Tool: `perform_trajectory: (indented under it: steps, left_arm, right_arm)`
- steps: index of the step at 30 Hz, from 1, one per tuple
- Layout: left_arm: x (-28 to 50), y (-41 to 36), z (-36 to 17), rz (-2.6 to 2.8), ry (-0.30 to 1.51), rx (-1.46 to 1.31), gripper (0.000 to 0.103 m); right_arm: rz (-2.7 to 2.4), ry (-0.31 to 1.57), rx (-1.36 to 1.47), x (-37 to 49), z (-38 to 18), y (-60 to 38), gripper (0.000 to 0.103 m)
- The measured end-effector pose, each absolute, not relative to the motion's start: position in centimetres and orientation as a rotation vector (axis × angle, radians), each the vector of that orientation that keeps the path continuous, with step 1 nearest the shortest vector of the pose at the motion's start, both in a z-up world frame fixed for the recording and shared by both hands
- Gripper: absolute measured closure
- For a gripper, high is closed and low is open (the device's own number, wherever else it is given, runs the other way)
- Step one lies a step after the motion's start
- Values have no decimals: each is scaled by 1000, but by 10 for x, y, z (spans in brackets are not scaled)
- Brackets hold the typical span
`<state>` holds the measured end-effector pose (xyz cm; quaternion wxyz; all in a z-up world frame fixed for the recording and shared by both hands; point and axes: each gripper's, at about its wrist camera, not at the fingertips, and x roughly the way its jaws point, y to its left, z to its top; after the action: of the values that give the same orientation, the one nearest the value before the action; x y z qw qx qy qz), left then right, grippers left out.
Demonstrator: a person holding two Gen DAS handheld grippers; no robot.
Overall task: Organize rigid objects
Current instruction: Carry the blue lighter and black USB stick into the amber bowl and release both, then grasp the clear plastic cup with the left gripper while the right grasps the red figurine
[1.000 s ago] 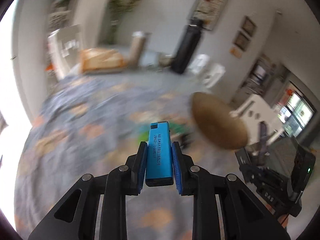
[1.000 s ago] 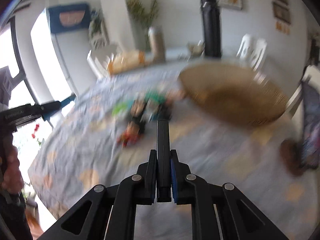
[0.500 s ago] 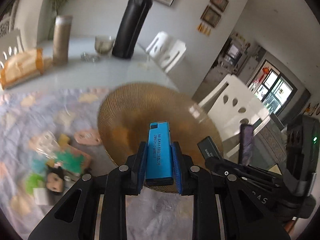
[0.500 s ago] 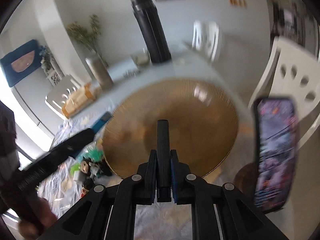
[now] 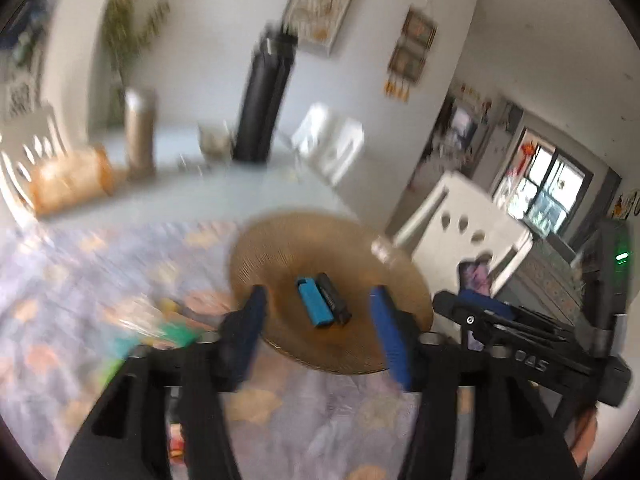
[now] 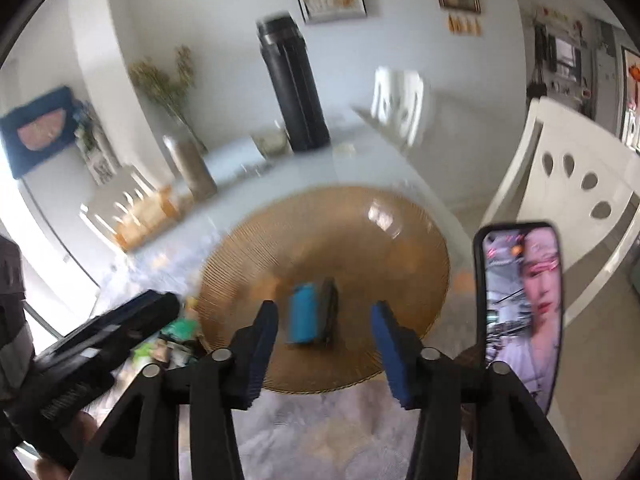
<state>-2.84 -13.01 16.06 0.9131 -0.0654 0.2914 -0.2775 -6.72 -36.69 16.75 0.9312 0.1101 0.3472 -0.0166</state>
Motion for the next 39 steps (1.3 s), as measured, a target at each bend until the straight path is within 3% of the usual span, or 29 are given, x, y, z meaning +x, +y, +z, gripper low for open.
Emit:
perform_trajectory:
  steps: [1, 2, 9, 15, 22, 28, 31, 36, 39]
  left_arm:
    - [-44, -113, 173, -551, 539, -136, 16]
    - [-61, -97, 183, -525, 475, -138, 11]
    - [-129, 1, 193, -337, 385, -96, 10]
    - [-113, 57, 125, -308, 614, -208, 11]
    - [-91, 48, 52, -377, 818, -162, 15]
    - [-66, 36, 26, -376, 895, -87, 15]
    - [-63, 36, 22, -391, 918, -93, 23]
    - [-65, 33, 22, -413, 913, -75, 24]
    - [-66, 29, 21, -428, 920, -64, 33]
  right_arm:
    - [-24, 687, 207, -76, 174, -361, 54]
    - [-7, 673, 200, -83, 178, -355, 54]
    - [194, 637, 171, -114, 181, -295, 48]
    - [314, 737, 157, -103, 137, -239, 48]
    - [356, 919, 171, -85, 84, -212, 48]
    - [377, 1034, 214, -55, 69, -199, 48]
    - [377, 1052, 241, -38, 64, -192, 48]
    - [322, 1059, 244, -22, 46, -179, 48]
    - [296, 1046, 214, -18, 40, -172, 48]
